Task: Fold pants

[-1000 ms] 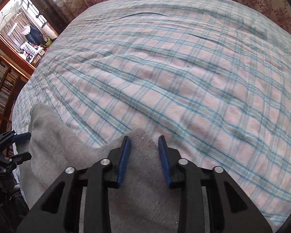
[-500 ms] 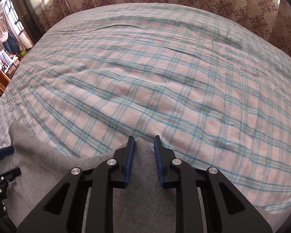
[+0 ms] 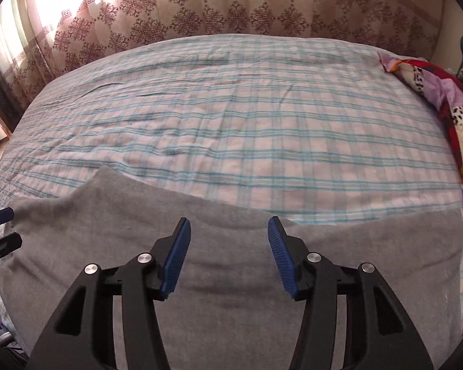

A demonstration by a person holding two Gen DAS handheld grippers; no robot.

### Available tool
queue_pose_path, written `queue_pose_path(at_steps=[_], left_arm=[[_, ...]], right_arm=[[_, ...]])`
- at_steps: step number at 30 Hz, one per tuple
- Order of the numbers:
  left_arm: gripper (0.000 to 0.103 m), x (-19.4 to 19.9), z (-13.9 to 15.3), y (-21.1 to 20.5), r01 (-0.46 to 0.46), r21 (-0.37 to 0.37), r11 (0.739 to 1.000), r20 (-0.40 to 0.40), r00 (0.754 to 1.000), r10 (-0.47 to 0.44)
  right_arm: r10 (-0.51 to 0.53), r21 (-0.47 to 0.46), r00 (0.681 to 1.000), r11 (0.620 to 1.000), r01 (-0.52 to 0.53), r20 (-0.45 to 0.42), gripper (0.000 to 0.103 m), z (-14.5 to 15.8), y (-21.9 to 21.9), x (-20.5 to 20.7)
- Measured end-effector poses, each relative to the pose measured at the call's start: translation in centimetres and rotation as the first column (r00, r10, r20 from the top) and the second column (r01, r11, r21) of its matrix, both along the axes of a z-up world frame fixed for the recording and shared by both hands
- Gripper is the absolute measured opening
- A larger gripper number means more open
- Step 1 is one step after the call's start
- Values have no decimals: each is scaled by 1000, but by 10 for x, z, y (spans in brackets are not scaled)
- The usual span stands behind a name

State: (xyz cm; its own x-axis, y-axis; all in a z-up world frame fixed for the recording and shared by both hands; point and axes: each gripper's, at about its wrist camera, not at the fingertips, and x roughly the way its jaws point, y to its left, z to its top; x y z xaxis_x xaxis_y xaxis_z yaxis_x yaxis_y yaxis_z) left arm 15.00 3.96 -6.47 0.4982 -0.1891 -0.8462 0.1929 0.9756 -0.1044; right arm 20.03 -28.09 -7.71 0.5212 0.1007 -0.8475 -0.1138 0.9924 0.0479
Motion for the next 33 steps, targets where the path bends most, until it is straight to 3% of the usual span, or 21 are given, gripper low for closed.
queue_pose_path(at_steps=[3,9,11,13,19,24,28,33], left_arm=[[76,15,-12,-34,67,-23,998,-29,997,-67],[76,52,-41,-81,103,30,994,-76,992,-100],[76,64,-56,-85,82,62,995,-112,991,-75],[77,70,-70,-81,65,59,996,-139,989,-57],[79,64,-65,-85,73,94,993,-121,991,-61],[80,40,-42,-101,121,45,992,-110,987,-116],[83,7,-29,-138,254,8,967,-101,962,-252],[86,-42,-37,-180,419,0,908,-168,895,-413]], right_arm=[[-104,-46,994,994,103,-20,52,-11,-39,-3],[-201,-101,979,975,197,-30,53,-28,-88,-6],[-208,-82,978,975,205,-32,65,-36,-99,-7],[-211,-31,977,977,211,-27,66,-41,-107,-8],[-218,-40,976,975,217,-20,66,-27,-103,-17],[-167,-39,985,985,168,36,66,8,-100,-63],[-129,-49,992,991,128,-15,66,9,-93,-99],[-104,-85,985,992,93,-137,68,-15,-84,-131]])
